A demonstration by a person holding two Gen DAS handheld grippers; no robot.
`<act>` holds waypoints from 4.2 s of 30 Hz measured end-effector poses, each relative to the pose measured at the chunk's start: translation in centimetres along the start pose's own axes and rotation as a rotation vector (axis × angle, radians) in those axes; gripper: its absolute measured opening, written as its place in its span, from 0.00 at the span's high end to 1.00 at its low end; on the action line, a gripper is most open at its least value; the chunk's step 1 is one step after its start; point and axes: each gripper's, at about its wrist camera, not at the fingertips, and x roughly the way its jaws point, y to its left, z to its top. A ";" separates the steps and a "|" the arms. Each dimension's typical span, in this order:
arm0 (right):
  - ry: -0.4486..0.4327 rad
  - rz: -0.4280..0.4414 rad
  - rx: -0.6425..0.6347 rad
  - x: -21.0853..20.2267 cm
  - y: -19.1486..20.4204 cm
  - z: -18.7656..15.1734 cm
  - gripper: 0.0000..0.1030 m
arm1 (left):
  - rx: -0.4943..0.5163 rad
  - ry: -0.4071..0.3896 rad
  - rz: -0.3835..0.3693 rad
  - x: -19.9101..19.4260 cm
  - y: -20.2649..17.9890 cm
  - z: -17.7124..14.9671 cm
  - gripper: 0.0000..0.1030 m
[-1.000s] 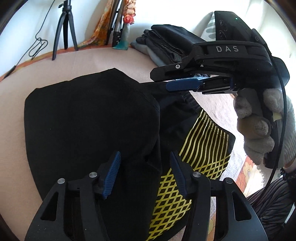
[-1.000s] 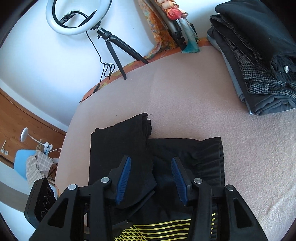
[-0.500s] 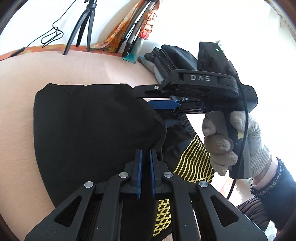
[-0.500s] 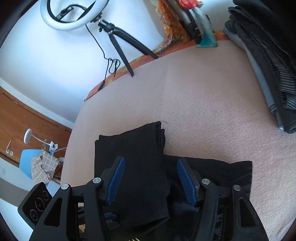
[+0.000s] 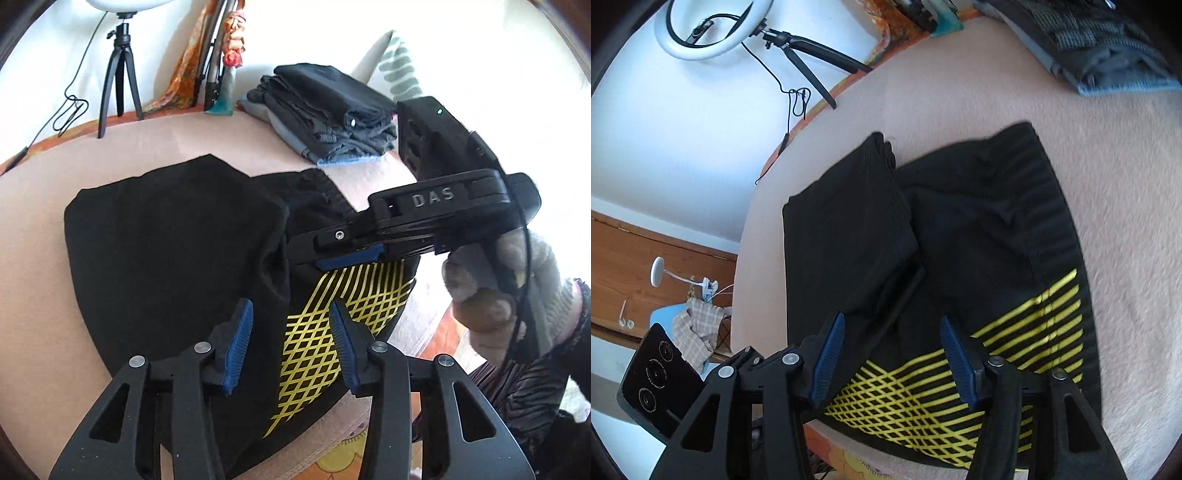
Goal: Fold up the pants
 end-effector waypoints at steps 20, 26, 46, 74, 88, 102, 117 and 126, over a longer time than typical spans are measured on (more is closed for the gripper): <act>-0.192 0.165 0.189 3.6 0.7 -1.2 0.77 | -0.406 -0.258 -0.062 -7.8 11.1 2.9 0.60; -0.222 0.095 0.079 2.7 2.7 -1.5 0.93 | -0.376 -0.205 -0.030 -5.0 12.2 5.0 0.60; -0.302 -0.173 -0.111 -6.3 2.4 -7.8 0.98 | -0.130 -0.023 -0.191 -1.2 3.2 2.5 0.50; -0.114 -0.227 -0.423 -1.3 0.9 5.7 0.58 | -0.036 0.117 -0.203 2.3 0.4 -0.7 0.49; -0.190 -0.306 -0.585 -1.3 4.4 2.4 0.95 | -0.043 0.110 -0.207 2.4 0.9 -0.7 0.49; -0.309 -0.513 -0.522 -3.7 3.3 4.9 0.94 | -0.054 0.093 -0.175 1.9 1.2 -1.2 0.49; -0.286 -0.240 -0.284 -10.4 -0.1 -0.2 0.61 | 0.053 0.034 -0.227 0.9 -3.3 0.4 0.49; -0.218 0.034 -0.061 -9.3 -2.9 -5.7 0.64 | 0.199 0.087 -0.117 4.2 -5.5 1.1 0.49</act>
